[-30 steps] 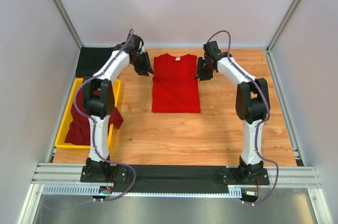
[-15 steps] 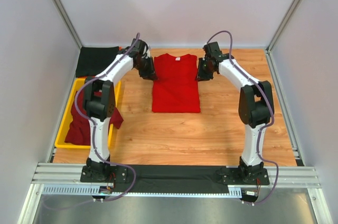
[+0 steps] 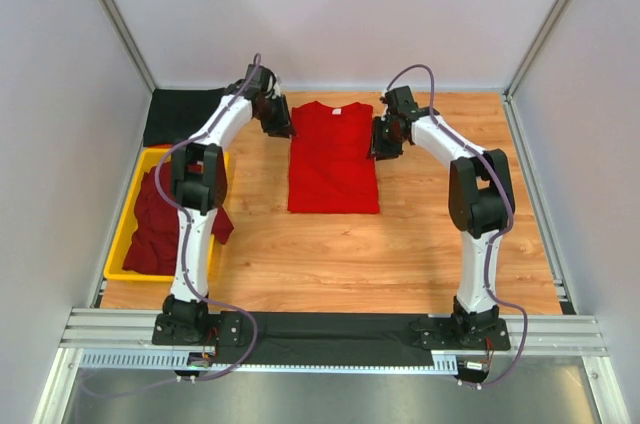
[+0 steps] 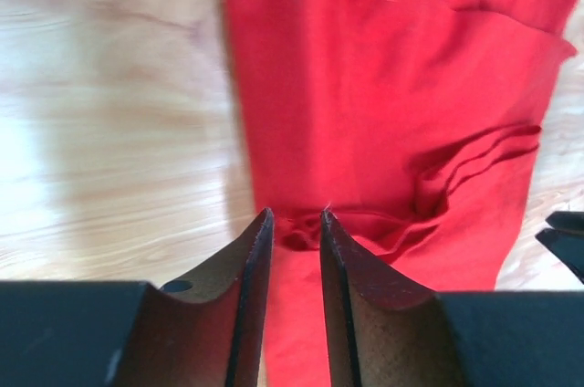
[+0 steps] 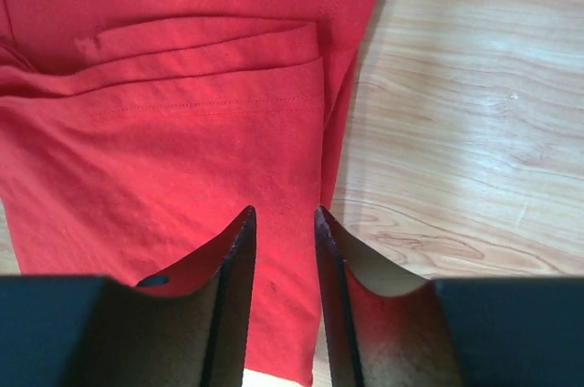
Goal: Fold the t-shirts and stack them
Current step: Fold the tshirt
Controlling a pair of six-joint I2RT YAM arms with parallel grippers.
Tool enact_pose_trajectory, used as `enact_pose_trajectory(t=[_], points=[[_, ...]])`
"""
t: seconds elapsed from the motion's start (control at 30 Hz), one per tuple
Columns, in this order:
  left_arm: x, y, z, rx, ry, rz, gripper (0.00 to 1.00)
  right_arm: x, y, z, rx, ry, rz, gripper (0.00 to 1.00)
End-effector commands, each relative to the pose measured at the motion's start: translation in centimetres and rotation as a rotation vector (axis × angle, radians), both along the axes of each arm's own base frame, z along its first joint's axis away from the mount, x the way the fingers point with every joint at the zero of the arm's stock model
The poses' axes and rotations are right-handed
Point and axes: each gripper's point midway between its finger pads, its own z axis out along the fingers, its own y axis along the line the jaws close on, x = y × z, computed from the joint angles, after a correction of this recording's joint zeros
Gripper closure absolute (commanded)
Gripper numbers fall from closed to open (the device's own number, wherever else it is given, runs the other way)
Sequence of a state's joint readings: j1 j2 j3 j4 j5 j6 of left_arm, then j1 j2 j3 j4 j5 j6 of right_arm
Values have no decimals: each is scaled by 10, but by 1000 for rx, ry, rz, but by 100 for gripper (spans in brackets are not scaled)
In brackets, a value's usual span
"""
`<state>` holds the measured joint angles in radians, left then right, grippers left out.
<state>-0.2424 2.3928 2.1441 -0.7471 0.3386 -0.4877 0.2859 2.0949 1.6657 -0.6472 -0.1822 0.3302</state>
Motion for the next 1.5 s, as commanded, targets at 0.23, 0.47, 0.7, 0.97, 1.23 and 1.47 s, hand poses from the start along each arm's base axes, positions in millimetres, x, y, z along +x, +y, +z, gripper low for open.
enact_pose_trajectory(t=[0.23, 0.47, 0.7, 0.97, 1.23, 1.47], points=[[-89, 38, 40, 84, 45, 57, 62, -62, -10, 2, 33, 67, 100, 58], [-173, 11, 15, -45, 91, -22, 57, -103, 0, -6, 149, 99, 133, 59], [-195, 0, -12, -66, 137, -76, 57, -118, 1, -23, 173, 118, 135, 61], [-192, -6, -21, -94, 133, -102, 57, -121, 5, -30, 207, 113, 133, 68], [-191, -11, -28, -109, 147, -108, 61, -113, 6, -22, 213, 69, 134, 66], [-189, -12, -28, -108, 160, -107, 68, -108, 4, -24, 200, 62, 116, 71]])
